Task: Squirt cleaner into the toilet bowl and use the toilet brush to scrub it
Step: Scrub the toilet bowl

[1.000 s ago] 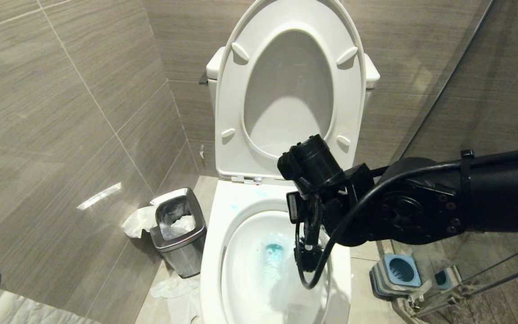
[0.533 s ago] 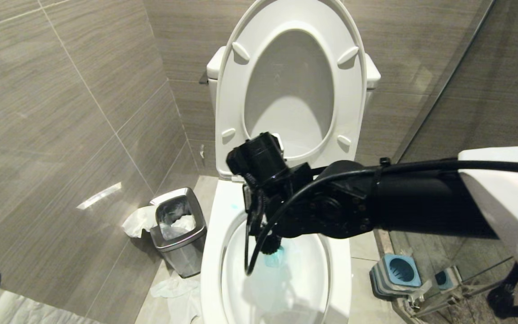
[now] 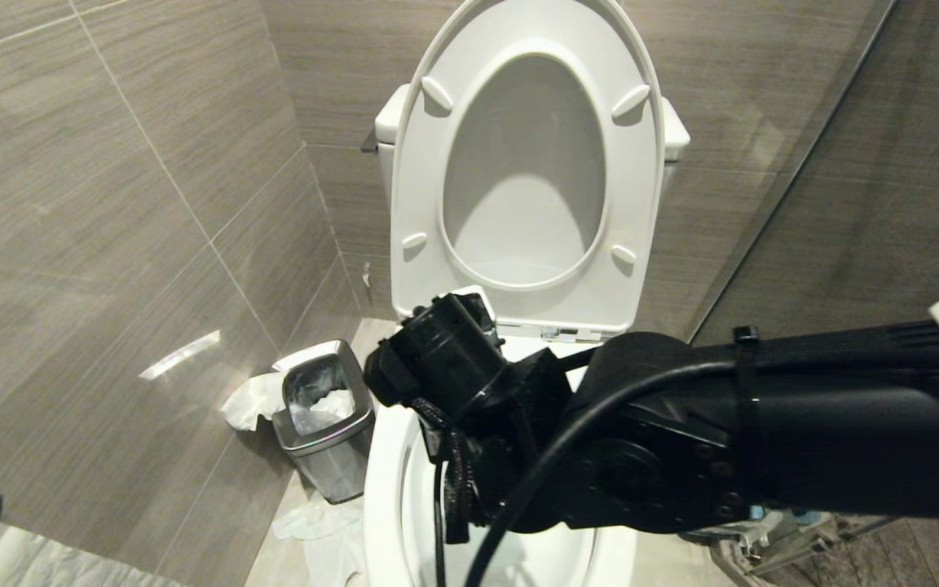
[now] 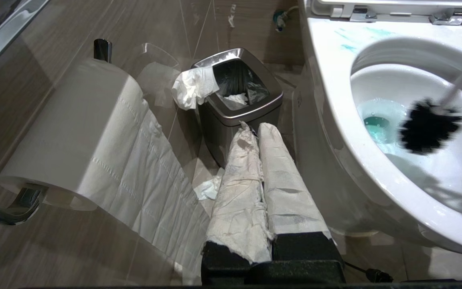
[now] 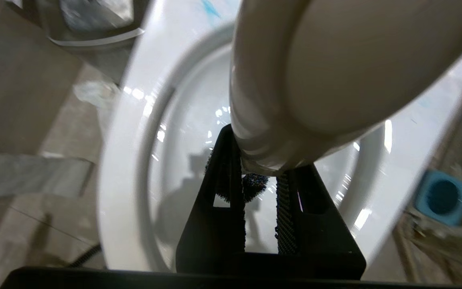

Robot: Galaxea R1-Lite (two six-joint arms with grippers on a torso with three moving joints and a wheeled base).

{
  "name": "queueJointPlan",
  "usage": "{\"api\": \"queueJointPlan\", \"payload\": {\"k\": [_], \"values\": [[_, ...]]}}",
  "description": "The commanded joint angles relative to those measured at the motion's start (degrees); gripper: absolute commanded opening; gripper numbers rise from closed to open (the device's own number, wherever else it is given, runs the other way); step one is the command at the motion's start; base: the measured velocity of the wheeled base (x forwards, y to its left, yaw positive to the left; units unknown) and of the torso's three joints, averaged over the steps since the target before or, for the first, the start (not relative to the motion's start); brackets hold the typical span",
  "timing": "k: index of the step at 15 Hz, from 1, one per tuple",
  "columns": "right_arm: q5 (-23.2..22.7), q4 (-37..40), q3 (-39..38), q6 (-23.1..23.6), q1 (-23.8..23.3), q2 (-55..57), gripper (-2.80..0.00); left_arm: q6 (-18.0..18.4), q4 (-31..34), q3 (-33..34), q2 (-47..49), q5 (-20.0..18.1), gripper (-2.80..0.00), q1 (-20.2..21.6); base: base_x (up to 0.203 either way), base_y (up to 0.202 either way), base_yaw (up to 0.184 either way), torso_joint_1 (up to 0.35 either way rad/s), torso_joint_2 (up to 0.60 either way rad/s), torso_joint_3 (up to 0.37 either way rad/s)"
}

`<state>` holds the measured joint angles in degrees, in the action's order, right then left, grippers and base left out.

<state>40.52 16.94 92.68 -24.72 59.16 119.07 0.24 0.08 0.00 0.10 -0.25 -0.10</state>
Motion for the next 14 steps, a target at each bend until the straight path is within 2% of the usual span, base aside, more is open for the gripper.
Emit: {"api": "queueJointPlan", "payload": {"k": [1,4,8,11,14], "values": [[1.0,0.93,-8.22,-0.28,-1.68,-8.9,-2.8,0.02,0.01,0.0,-0.01,-0.01,-2.8,0.01,0.0,0.0,0.0,0.0,0.0,0.0],[1.57,1.02,-6.98,0.04,-7.05,-8.3,-2.8,0.02,0.01,0.0,-0.01,-0.01,-2.8,0.09,0.0,0.0,0.0,0.0,0.0,0.0],[1.6,1.05,7.01,0.66,-9.47,2.14,-2.8,0.02,0.01,0.0,-0.01,-0.01,-2.8,0.01,0.0,0.0,0.0,0.0,0.0,0.0],[1.28,1.28,17.26,0.66,-6.96,9.86,-2.8,0.02,0.01,0.0,-0.01,-0.01,-2.8,0.01,0.0,0.0,0.0,0.0,0.0,0.0],[1.15,1.4,17.66,-0.51,-2.46,9.36,-2.8,0.02,0.01,0.0,-0.01,-0.01,-2.8,0.01,0.0,0.0,0.0,0.0,0.0,0.0]]}}
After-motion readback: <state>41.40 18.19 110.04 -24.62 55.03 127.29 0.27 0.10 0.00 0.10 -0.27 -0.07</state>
